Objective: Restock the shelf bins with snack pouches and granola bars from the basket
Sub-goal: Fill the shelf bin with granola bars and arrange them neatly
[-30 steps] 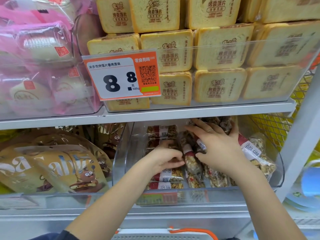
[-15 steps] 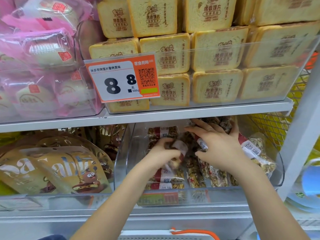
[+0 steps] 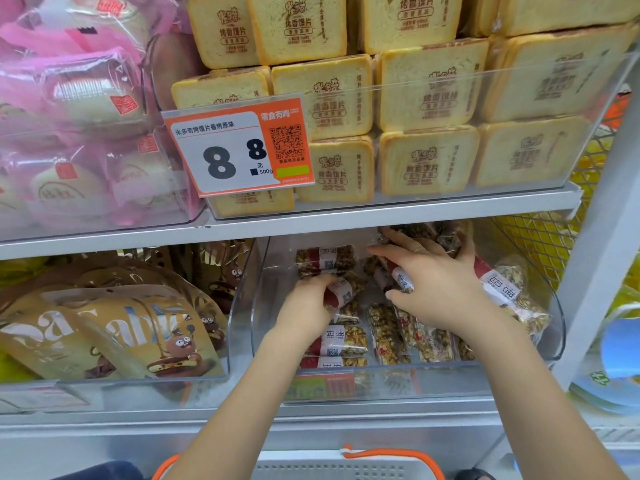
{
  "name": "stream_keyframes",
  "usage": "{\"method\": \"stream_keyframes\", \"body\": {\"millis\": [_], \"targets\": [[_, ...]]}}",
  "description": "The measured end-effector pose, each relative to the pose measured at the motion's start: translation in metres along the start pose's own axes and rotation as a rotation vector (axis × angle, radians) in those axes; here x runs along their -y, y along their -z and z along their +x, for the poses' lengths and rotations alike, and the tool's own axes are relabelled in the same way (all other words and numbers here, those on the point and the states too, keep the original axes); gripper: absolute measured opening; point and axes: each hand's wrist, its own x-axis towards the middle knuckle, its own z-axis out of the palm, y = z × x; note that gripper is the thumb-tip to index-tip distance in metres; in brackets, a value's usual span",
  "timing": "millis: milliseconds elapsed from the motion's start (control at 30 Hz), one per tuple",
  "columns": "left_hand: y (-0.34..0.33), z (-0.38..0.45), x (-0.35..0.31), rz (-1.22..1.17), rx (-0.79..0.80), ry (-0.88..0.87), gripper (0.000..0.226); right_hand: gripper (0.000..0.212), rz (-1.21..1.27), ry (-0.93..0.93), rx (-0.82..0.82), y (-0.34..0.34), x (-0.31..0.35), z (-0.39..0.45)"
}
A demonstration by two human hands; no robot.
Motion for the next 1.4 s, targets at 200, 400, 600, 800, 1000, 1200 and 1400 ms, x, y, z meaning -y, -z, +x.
{"method": "stream_keyframes", "body": {"millis": [200, 400, 600, 800, 1000, 1200, 1400], "targets": [[0.029, 0.033, -0.013, 0.139, -0.123, 0.025, 0.036, 0.063, -0.009, 0.01, 0.016, 0.0, 0.0, 0.001], [0.032, 0.047, -0.004, 0.125, -0.053, 0.02, 0.028, 0.063, -0.02, 0.022, 0.012, 0.0, -0.001, 0.0], [0.02, 0.043, -0.001, 0.144, -0.041, 0.061, 0.025, 0.064, -0.012, 0.035, 0.004, -0.001, -0.002, 0.0], [0.011, 0.019, -0.005, 0.105, -0.05, 0.014, 0.043, 0.064, -0.002, 0.048, 0.008, -0.001, -0.004, -0.001], [-0.013, -0.008, -0.03, 0.13, 0.422, -0.57, 0.052, 0.065, -0.009, 0.042, -0.008, -0.003, -0.003, 0.003], [-0.014, 0.007, -0.038, 0.37, 0.503, -0.679, 0.061, 0.066, -0.016, 0.049, -0.008, -0.004, -0.004, 0.004], [-0.006, 0.01, -0.046, 0.39, 0.471, -0.711, 0.056, 0.066, 0.002, 0.042, -0.004, -0.002, -0.005, 0.004]]}}
